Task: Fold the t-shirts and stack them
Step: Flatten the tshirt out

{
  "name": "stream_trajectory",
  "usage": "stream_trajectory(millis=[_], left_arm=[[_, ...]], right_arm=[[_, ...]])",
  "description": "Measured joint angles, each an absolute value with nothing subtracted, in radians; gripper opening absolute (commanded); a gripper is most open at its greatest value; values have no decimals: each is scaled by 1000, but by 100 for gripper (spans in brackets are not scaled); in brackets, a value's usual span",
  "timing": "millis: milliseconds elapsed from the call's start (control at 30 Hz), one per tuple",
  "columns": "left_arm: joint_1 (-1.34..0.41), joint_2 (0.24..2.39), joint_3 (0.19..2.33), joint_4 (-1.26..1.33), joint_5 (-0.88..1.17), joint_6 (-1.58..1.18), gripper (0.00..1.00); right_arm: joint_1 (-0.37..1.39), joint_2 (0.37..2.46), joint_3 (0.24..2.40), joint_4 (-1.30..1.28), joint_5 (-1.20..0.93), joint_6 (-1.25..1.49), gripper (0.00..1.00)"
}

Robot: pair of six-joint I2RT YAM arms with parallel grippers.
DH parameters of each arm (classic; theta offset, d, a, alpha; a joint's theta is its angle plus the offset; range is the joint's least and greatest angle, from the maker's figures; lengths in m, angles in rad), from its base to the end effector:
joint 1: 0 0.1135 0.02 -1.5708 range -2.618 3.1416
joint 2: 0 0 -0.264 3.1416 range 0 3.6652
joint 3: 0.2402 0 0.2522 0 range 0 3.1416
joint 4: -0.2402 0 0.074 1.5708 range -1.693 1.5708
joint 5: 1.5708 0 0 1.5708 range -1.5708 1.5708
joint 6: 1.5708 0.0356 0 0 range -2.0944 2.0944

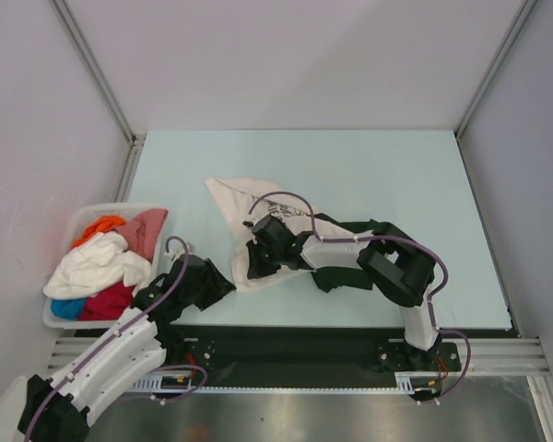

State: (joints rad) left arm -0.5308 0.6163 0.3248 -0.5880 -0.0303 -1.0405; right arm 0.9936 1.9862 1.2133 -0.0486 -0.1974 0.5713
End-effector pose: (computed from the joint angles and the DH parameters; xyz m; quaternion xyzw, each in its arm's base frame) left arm 0.1095 -0.0630 0.1687 -0.2421 0.9091 -0.2295 0.2496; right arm 0.2222 0.3541 0.1472 -0.2294 0.8980 0.3218 0.1936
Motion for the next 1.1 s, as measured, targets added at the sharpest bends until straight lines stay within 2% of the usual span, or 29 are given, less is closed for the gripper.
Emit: stream_trajectory(millis=[33, 167, 333, 533, 733, 1100], left_arm=[[-537, 635, 318, -570, -29, -1044, 57], [-551, 718, 308, -522, -23, -1058, 57], [-559, 740, 307, -474, -28, -1102, 58], [-567, 781, 290, -419, -32, -1194, 60], [-613, 794, 260, -378, -24, -1348, 60], [-649, 719, 194, -364, -93, -1598, 53]], right_arm=[[985, 1983, 1215, -54, -200, 569, 7], [959, 1911, 1210, -118, -182, 559, 27], [920, 1633, 1137, -196, -112, 551, 36], [810, 1299, 956, -250, -20, 590, 39], [763, 1076, 807, -349, 60, 637, 40], [754, 908, 786, -460, 125, 676, 40]])
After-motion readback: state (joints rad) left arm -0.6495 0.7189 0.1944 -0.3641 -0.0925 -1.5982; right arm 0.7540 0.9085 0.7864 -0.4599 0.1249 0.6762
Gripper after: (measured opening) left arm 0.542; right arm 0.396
